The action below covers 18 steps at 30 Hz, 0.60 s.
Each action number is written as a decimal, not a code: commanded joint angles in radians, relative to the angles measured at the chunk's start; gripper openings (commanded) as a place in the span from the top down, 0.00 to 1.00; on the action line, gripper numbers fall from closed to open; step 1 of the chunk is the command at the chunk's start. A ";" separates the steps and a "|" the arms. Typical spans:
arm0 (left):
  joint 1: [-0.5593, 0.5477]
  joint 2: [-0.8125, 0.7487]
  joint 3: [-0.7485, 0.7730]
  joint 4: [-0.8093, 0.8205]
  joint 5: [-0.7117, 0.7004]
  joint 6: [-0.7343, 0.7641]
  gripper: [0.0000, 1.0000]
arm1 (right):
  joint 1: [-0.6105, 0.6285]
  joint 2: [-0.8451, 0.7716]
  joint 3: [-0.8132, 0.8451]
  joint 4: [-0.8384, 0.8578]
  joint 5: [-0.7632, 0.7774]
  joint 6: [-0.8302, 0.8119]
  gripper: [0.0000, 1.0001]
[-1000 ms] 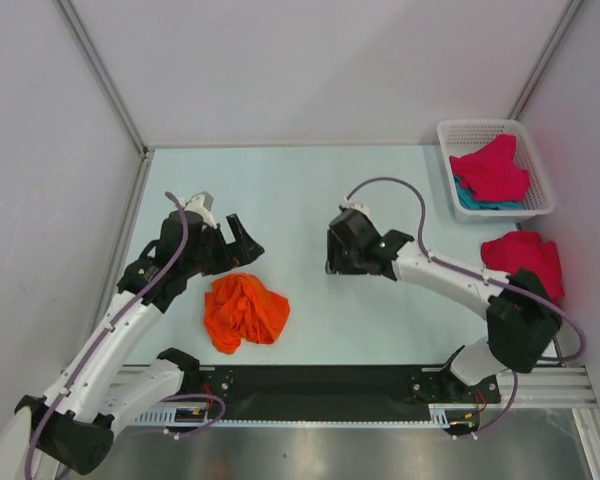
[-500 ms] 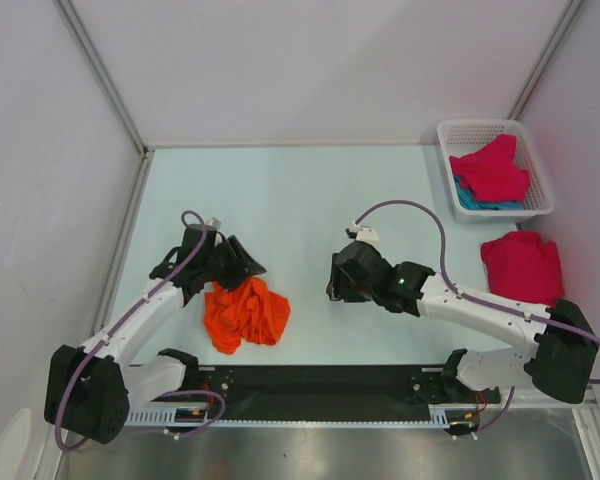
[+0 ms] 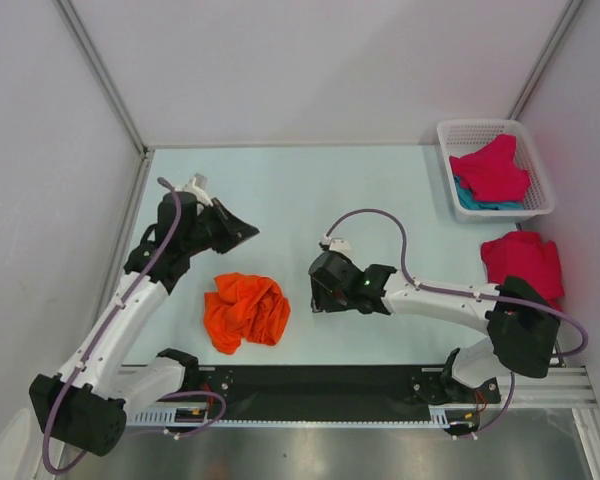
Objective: Fold and stack the t-shirts
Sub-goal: Flatten out the tshirt
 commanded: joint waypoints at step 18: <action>-0.187 -0.362 -0.350 -0.240 -0.220 -0.032 0.23 | 0.166 0.144 0.289 -0.013 0.053 -0.016 0.48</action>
